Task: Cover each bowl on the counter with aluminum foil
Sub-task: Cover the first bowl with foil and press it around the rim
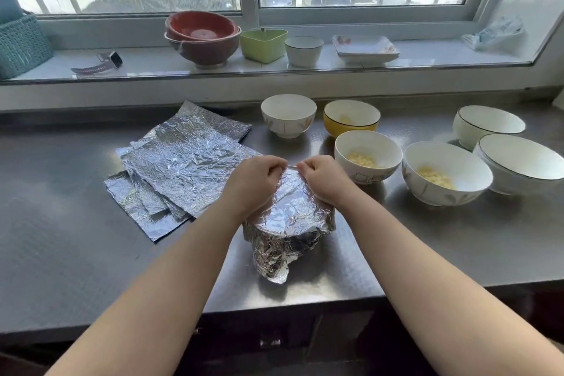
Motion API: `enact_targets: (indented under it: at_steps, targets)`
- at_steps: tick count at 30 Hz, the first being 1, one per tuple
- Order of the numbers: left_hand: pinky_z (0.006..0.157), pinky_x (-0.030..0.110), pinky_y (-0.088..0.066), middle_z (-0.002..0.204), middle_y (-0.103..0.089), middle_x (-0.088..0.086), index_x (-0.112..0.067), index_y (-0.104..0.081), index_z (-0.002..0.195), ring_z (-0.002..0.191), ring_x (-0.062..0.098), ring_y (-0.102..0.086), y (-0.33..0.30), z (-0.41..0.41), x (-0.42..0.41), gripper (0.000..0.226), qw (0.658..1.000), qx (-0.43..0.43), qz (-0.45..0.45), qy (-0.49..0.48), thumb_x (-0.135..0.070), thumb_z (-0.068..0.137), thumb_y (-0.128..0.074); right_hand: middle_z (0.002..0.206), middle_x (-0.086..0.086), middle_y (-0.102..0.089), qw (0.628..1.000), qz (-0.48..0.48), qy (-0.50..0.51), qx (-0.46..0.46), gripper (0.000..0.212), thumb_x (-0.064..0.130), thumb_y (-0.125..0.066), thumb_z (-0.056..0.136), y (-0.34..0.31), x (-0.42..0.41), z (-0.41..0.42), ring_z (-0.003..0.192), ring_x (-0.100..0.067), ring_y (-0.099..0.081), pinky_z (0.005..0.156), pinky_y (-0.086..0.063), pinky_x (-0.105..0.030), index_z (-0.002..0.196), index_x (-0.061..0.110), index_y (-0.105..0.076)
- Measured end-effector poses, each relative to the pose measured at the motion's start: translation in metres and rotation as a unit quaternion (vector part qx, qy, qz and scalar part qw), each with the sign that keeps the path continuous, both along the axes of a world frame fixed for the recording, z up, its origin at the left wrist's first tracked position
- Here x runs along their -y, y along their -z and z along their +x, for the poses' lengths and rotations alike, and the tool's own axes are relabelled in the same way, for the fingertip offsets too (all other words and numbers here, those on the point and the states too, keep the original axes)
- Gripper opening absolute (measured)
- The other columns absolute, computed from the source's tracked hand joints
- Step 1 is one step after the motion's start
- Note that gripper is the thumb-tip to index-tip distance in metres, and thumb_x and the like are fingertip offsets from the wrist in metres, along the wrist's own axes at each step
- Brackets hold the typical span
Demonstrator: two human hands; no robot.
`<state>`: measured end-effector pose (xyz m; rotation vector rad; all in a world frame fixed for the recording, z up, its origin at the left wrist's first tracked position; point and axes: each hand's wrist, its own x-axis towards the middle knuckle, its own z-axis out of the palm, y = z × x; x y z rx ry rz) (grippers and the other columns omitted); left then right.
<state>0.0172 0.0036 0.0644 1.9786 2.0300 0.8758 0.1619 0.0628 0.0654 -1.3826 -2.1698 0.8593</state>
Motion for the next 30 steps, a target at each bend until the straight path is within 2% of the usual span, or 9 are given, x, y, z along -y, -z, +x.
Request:
enact_targets:
  at_steps: [7, 11, 12, 15, 17, 21, 25, 27, 30]
  targets:
    - [0.087, 0.028, -0.046, 0.115, -0.071, -0.002, -0.021, -0.069, 0.119, 0.106, 0.017, -0.062, 0.002, -0.001, -0.001, 0.029, 1.0, 0.01, 0.007, -0.006, -0.017, 0.097, -0.049, 0.058, 0.0, -0.042, 0.999, -0.004, 0.007, -0.031, 0.041, 0.019, -0.045, 0.102, 0.006, -0.002, 0.001, 0.056, -0.012, -0.034, 0.064, -0.028, -0.032, 0.062, 0.012, -0.049]
    - [0.086, 0.023, -0.04, 0.126, -0.064, -0.004, -0.021, -0.062, 0.128, 0.114, 0.013, -0.058, 0.004, -0.006, 0.001, 0.034, 0.999, 0.017, 0.009, 0.04, -0.034, 0.098, -0.051, 0.06, 0.001, -0.044, 0.999, -0.002, 0.004, -0.034, 0.038, 0.019, -0.044, 0.103, 0.005, 0.0, 0.001, 0.057, -0.011, -0.036, 0.065, -0.031, -0.033, 0.066, 0.012, -0.052]
    - [0.086, 0.022, -0.04, 0.129, -0.062, -0.004, -0.021, -0.061, 0.129, 0.116, 0.011, -0.057, 0.005, -0.009, 0.003, 0.042, 0.998, 0.031, -0.001, 0.062, -0.045, 0.097, -0.048, 0.06, 0.001, -0.044, 0.999, -0.001, 0.003, -0.034, 0.036, 0.019, -0.044, 0.103, 0.004, 0.0, 0.001, 0.057, -0.012, -0.037, 0.066, -0.031, -0.033, 0.069, 0.01, -0.054]
    - [0.091, 0.02, -0.038, 0.143, -0.05, -0.007, -0.025, -0.055, 0.136, 0.121, 0.001, -0.046, 0.007, -0.016, 0.012, 0.091, 0.989, 0.039, -0.04, 0.136, -0.087, 0.077, -0.024, 0.061, 0.0, -0.044, 1.0, 0.002, 0.001, -0.029, 0.034, 0.019, -0.044, 0.103, 0.004, 0.001, 0.002, 0.064, -0.019, -0.041, 0.066, -0.032, -0.034, 0.074, 0.007, -0.057]
    - [0.098, 0.027, -0.034, 0.152, -0.038, -0.008, -0.028, -0.049, 0.142, 0.129, 0.003, -0.038, 0.009, -0.02, 0.017, 0.108, 0.986, 0.014, -0.047, 0.157, -0.097, 0.066, -0.015, 0.062, -0.001, -0.046, 0.999, -0.004, 0.001, -0.034, 0.035, 0.019, -0.044, 0.103, 0.005, 0.001, 0.001, 0.067, -0.021, -0.043, 0.067, -0.034, -0.035, 0.08, -0.001, -0.061]
    - [0.108, 0.03, -0.027, 0.155, -0.033, -0.006, -0.022, -0.044, 0.146, 0.139, 0.009, -0.031, 0.018, -0.026, 0.028, 0.119, 0.985, 0.009, -0.024, 0.173, -0.1, 0.062, -0.014, 0.067, -0.009, -0.053, 0.999, -0.013, 0.007, -0.049, 0.036, 0.019, -0.045, 0.103, 0.007, -0.001, 0.001, 0.066, -0.02, -0.044, 0.067, -0.035, -0.034, 0.089, -0.007, -0.065]
    - [0.108, 0.027, -0.027, 0.154, -0.034, -0.006, -0.019, -0.044, 0.147, 0.138, 0.005, -0.031, 0.024, -0.026, 0.036, 0.12, 0.989, 0.026, -0.015, 0.146, -0.1, 0.063, -0.014, 0.061, -0.002, -0.048, 0.999, -0.02, 0.007, -0.047, 0.035, 0.019, -0.045, 0.103, 0.007, -0.002, 0.001, 0.057, -0.014, -0.038, 0.065, -0.032, -0.031, 0.078, 0.002, -0.062]
    - [0.112, 0.027, -0.023, 0.158, -0.03, -0.003, -0.02, -0.038, 0.149, 0.141, 0.008, -0.027, 0.022, -0.026, 0.038, 0.118, 0.991, -0.008, -0.027, 0.13, -0.097, 0.066, -0.008, 0.059, -0.001, -0.046, 0.998, -0.027, 0.012, -0.053, 0.036, 0.02, -0.045, 0.103, 0.007, -0.001, 0.001, 0.056, -0.013, -0.037, 0.064, -0.032, -0.03, 0.073, 0.005, -0.059]
    - [0.113, 0.021, -0.007, 0.163, -0.015, 0.002, -0.019, -0.021, 0.155, 0.148, 0.014, -0.014, 0.016, -0.023, 0.045, 0.113, 0.987, -0.123, -0.039, 0.091, -0.089, 0.071, 0.007, 0.057, -0.001, -0.043, 0.997, -0.048, 0.014, -0.058, 0.037, 0.021, -0.046, 0.103, 0.004, 0.0, 0.002, 0.051, -0.013, -0.035, 0.054, -0.031, -0.028, 0.071, 0.006, -0.057]
